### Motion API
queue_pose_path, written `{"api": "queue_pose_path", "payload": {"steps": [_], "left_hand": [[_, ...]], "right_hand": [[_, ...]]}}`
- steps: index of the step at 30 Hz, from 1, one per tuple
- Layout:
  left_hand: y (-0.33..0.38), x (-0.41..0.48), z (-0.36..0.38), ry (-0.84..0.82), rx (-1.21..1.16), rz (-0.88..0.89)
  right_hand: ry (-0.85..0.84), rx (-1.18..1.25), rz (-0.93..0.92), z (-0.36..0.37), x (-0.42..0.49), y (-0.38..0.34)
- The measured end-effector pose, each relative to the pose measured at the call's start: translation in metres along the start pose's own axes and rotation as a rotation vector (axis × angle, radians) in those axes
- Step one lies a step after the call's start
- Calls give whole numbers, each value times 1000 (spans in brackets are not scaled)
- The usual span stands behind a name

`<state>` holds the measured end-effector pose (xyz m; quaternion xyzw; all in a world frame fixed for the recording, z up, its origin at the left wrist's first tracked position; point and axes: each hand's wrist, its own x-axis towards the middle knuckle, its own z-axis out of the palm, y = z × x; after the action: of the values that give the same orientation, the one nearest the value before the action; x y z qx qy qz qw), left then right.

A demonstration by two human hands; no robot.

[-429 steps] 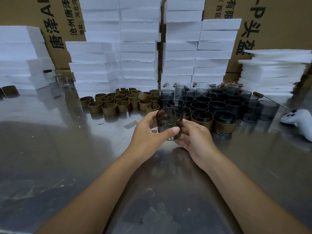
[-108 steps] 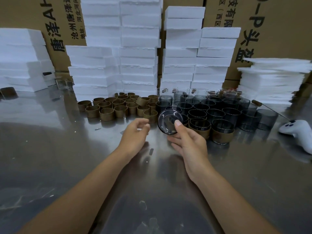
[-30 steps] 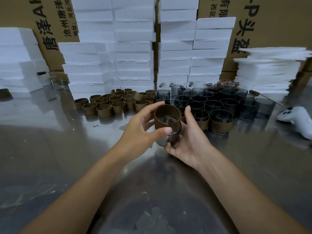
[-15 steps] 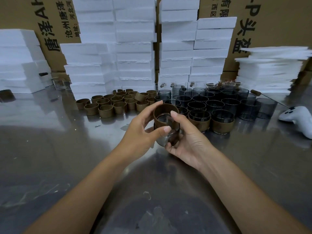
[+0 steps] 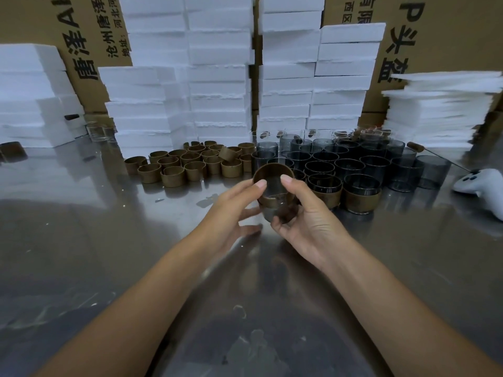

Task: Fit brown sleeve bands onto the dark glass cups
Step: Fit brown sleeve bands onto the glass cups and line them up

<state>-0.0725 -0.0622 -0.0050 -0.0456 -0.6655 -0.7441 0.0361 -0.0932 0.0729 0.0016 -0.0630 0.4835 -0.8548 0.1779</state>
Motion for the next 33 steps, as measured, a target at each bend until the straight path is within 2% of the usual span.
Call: {"api": "queue_pose_path", "payload": {"steps": [7,18,25,33], "left_hand": [[-1,-1,-1,-39,15,52],[0,-3,1,112,45,102],[1,-5,0,66,-4,66],[1,-6,1,63,-77,76]], "right_hand": [[-17,76,-18,-1,2,0],[-45,17,-79,0,1,4],[-12,26,-68,-1,2,6],[-69,9,-84,-5,2,3]]}}
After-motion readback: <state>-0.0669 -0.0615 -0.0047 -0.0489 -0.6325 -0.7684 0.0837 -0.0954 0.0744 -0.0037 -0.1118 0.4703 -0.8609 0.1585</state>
